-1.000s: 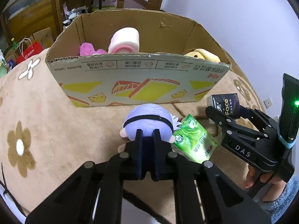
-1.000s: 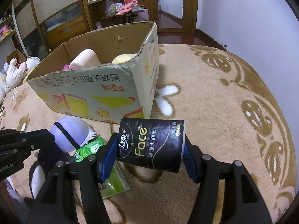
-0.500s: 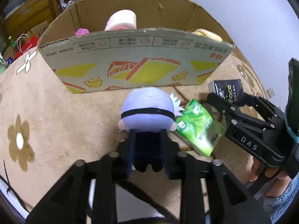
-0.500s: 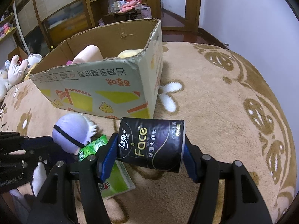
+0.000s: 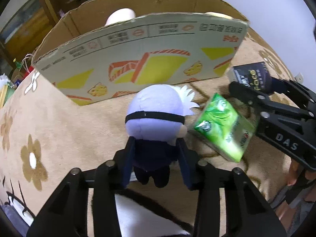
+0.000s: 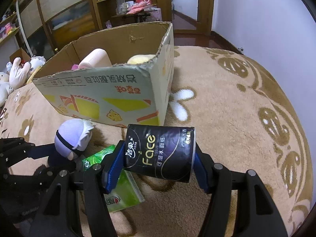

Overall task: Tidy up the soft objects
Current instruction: 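Lift purple doll with left tool while right tool carries tissue pack over box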

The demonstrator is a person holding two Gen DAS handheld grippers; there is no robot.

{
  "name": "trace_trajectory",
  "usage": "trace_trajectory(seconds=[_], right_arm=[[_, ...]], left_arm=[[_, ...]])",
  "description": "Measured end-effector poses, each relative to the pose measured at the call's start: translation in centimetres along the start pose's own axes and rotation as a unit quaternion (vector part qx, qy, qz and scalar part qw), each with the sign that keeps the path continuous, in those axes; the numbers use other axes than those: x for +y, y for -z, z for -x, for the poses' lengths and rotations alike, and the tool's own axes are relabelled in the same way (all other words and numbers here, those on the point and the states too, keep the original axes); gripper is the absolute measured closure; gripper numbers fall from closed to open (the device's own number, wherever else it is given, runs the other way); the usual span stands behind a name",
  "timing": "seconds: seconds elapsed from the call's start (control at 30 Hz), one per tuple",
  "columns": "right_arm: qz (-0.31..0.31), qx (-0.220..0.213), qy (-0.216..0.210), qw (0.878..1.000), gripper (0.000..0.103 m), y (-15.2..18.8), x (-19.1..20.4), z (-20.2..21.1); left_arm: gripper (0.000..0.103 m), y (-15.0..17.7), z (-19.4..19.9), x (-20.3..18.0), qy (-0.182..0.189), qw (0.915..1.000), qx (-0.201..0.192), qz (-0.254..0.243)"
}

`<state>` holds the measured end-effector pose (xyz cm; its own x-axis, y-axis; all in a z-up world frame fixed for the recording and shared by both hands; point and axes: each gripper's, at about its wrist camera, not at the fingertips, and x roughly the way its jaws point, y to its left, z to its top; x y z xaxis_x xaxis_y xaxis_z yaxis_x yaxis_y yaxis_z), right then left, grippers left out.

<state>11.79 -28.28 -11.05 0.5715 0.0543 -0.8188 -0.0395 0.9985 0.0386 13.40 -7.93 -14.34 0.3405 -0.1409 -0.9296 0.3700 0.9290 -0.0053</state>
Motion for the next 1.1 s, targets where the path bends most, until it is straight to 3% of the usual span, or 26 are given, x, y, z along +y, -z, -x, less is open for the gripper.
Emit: trace_trajectory(seconds=[0.3, 0.5, 0.6, 0.8, 0.93, 1.1], right_arm=[[0.012, -0.023, 0.009, 1.000, 0.036, -0.1, 0.6, 1.9], [0.016, -0.049, 0.005, 0.999, 0.036, -0.6, 0.7, 3.9], [0.017, -0.065, 0.001, 0.998, 0.036, -0.9, 0.9, 5.1], [0.024, -0.097, -0.008, 0.995, 0.036, -1.9, 1.4, 7.3], [0.031, -0.118, -0.014, 0.992, 0.036, -3.0, 1.8, 8.5], [0.039, -0.143, -0.018, 0.989, 0.036, -4.8, 2.0, 9.1]], left_arm=[[0.069, 0.5, 1.8, 2.4, 0.012, 0.9988, -0.018, 0.043], [0.069, 0.9, 4.6, 2.8, 0.015, 0.9968, -0.058, 0.053], [0.069, 1.2, 6.7, 2.6, 0.007, 0.9939, -0.097, 0.053], [0.069, 1.2, 11.3, 3.4, -0.013, 0.9799, -0.187, 0.068], [0.068, 0.4, 14.0, 4.6, -0.032, 0.9644, -0.251, 0.077], [0.068, -1.3, 15.9, 6.5, -0.030, 0.9451, -0.312, 0.091]])
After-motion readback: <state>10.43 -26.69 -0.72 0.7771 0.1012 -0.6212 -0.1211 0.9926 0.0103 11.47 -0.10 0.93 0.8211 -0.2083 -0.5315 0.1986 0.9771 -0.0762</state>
